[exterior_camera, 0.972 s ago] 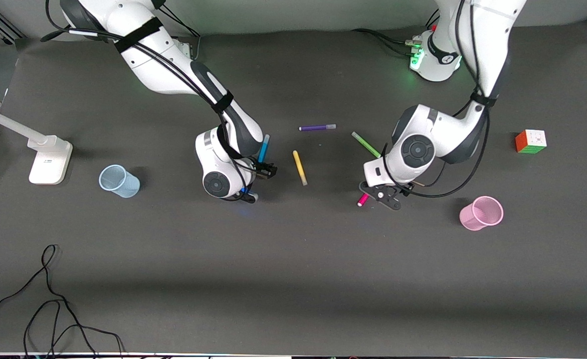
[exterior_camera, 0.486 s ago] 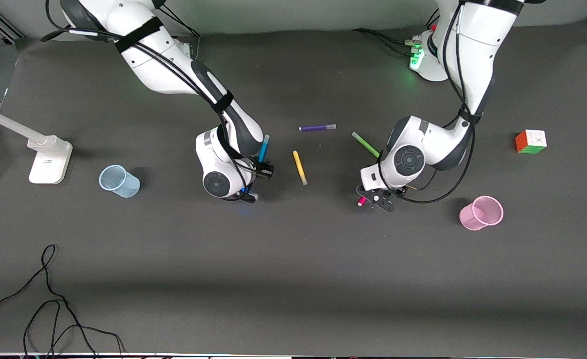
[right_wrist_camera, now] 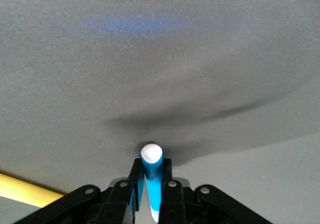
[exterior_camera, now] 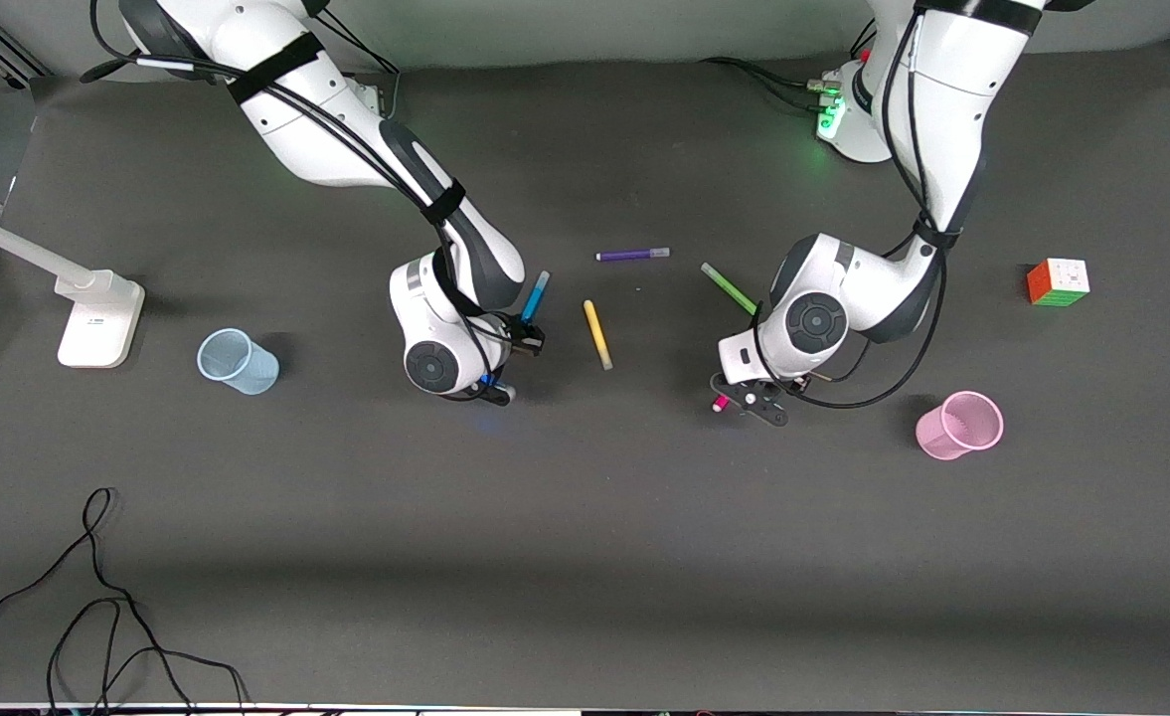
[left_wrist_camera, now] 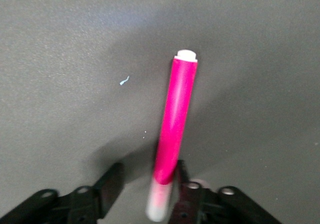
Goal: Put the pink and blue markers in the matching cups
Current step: 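Close the right gripper on the blue marker while the left gripper grasps the pink marker, then carry the blue marker to the blue cup while the left gripper carries pink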
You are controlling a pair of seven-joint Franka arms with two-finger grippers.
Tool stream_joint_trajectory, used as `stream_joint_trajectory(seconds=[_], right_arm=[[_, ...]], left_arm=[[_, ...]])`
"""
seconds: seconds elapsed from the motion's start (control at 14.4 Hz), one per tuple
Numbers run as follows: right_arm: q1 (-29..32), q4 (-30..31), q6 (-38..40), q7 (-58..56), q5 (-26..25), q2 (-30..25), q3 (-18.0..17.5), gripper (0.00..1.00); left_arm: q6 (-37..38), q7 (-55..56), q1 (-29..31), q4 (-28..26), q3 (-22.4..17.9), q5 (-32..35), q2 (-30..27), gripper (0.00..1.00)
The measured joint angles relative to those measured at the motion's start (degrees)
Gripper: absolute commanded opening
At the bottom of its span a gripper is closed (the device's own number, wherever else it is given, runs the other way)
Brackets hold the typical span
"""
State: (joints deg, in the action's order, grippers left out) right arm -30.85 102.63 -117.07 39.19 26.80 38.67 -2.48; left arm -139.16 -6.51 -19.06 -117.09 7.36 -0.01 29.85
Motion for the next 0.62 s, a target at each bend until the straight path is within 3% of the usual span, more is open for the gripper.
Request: stream_joint_trajectory(seconds=[0.07,0.14,0.35,0.62], right_arm=[[0.0,0.0,0.1,0.0,-0.3,-0.6,0.0,0.01],[0.0,0.2,0.2,0.0,-0.7,-1.6,0.0,0.01],[0.2,2.4,1.6,0.0,-3.9,-7.6,0.7,0.01],[0.6,6.9,4.8,-0.2,-12.1,-20.2,5.3,0.01]], left_arm=[[0.0,0.3,0.0,0.0,0.1,0.0,-0.1,0.08],[0.1,0.7,-0.1,0.0,0.1,0.0,-0.3,0.03],[0.8,1.7,-0.2,0.0,0.1,0.0,-0.5,0.02],[4.7,2.1,0.0,2.2,-0.1,-0.1,-1.5,0.02]])
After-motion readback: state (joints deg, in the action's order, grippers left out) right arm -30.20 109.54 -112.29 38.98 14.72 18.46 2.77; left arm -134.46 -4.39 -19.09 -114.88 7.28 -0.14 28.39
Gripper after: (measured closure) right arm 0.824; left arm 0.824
